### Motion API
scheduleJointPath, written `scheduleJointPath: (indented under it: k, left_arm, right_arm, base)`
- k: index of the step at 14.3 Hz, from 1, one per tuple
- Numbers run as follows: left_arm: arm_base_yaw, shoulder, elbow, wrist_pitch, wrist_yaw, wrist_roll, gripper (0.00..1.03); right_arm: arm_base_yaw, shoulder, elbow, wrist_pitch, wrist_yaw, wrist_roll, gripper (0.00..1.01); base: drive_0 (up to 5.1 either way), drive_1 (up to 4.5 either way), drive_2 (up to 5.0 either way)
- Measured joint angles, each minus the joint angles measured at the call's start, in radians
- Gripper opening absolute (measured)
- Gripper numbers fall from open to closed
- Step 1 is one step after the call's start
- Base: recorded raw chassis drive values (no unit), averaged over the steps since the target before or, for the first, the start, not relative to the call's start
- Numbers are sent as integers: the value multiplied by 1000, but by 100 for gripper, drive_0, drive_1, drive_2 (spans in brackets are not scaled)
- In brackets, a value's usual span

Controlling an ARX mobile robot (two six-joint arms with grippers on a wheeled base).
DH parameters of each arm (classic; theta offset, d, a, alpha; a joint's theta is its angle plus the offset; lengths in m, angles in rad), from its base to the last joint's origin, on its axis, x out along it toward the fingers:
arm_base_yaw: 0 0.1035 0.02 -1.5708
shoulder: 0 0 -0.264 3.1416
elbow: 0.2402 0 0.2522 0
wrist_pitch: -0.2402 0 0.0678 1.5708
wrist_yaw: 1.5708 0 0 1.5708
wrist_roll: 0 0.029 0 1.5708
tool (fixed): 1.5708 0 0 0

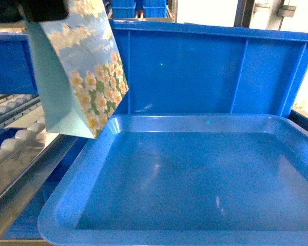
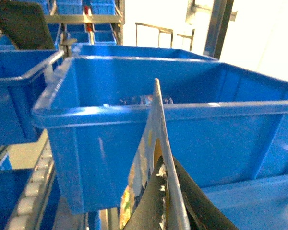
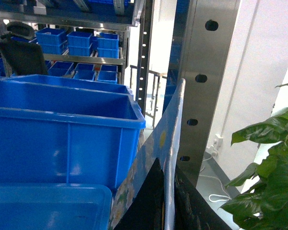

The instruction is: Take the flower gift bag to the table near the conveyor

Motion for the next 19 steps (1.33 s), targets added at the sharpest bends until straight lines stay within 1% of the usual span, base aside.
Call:
scheduleJointPath:
  k: [2,3,6,7,10,13,19]
  left_arm:
    - [40,-90,-49,24,-3,18,2]
    - [69,-148,-70,4,0,19,2]
    - [156,-295,-163,14,5,18,2]
    - [175,-341,-190,17,3,21,2]
    - [174,-351,-193,20,5,25,2]
    - [168,-344,-193,21,15,25,2]
    - [172,-345,-193,21,11,29,2]
  right_arm:
    - [0,0,0,0,0,0,3]
    - [0,0,0,0,0,0,3]
    - [0,0,0,0,0,0,3]
    - [0,0,0,0,0,0,3]
    - [0,0,0,0,0,0,3]
    - [0,0,0,0,4,0,3]
    - [0,0,0,2,3,0,3]
  base:
    - [0,0,0]
    - [0,0,0]
    - [0,0,0]
    - [0,0,0]
    - [0,0,0]
    - [-476,255,255]
    - [-485,232,266]
